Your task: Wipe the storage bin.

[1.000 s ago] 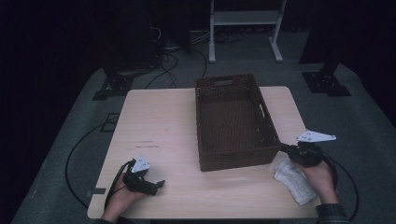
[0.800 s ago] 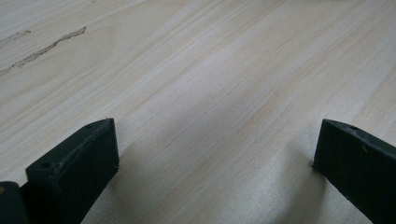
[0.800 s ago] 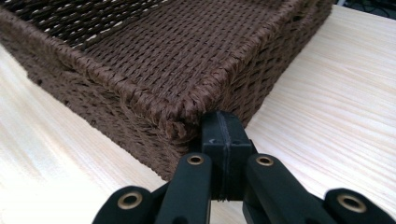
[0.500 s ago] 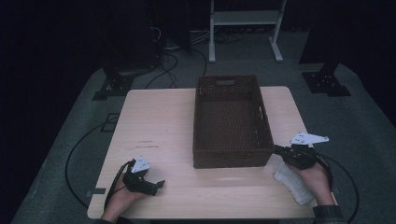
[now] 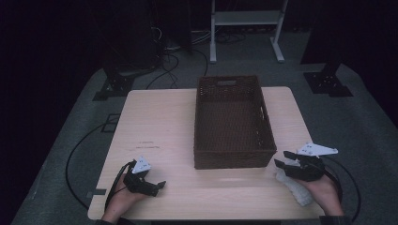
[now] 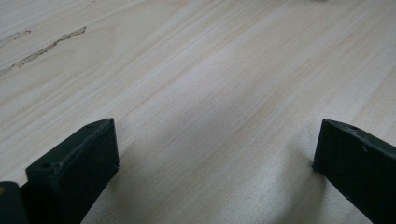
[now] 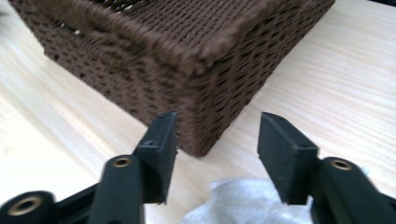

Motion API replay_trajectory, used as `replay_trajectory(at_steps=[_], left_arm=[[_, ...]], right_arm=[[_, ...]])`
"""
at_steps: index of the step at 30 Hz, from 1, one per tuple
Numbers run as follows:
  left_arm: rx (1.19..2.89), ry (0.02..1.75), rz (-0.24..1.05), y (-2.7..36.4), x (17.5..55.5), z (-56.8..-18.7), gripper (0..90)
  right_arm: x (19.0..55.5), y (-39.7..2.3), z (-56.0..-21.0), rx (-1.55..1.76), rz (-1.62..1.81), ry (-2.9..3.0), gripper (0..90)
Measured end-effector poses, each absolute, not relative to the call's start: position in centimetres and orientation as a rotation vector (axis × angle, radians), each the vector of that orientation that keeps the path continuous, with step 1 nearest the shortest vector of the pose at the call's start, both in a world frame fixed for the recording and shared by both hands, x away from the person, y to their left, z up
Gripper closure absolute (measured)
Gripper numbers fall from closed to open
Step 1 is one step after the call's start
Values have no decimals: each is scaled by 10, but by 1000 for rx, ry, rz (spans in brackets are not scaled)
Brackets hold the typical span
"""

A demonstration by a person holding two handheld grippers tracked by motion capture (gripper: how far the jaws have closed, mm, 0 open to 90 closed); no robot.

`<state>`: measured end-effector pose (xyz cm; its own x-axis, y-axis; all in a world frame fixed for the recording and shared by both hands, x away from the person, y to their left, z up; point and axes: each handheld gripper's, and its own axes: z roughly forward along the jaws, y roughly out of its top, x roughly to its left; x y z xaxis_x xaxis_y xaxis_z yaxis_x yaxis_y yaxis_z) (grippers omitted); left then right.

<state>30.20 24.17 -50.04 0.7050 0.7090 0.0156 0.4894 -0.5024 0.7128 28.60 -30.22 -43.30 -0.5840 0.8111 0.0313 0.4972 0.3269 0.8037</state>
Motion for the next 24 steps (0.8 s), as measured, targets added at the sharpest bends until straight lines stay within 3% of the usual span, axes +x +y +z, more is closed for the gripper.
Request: replay_trajectory(at_steps=[17, 24], left_arm=[[2205, 909, 401, 242, 302, -500, 0], [2205, 909, 401, 242, 302, -500, 0]], right_arm=[[261, -269, -456, 1059, 1151, 2363, 198], [263, -253, -472, 1043, 1155, 2450, 145]])
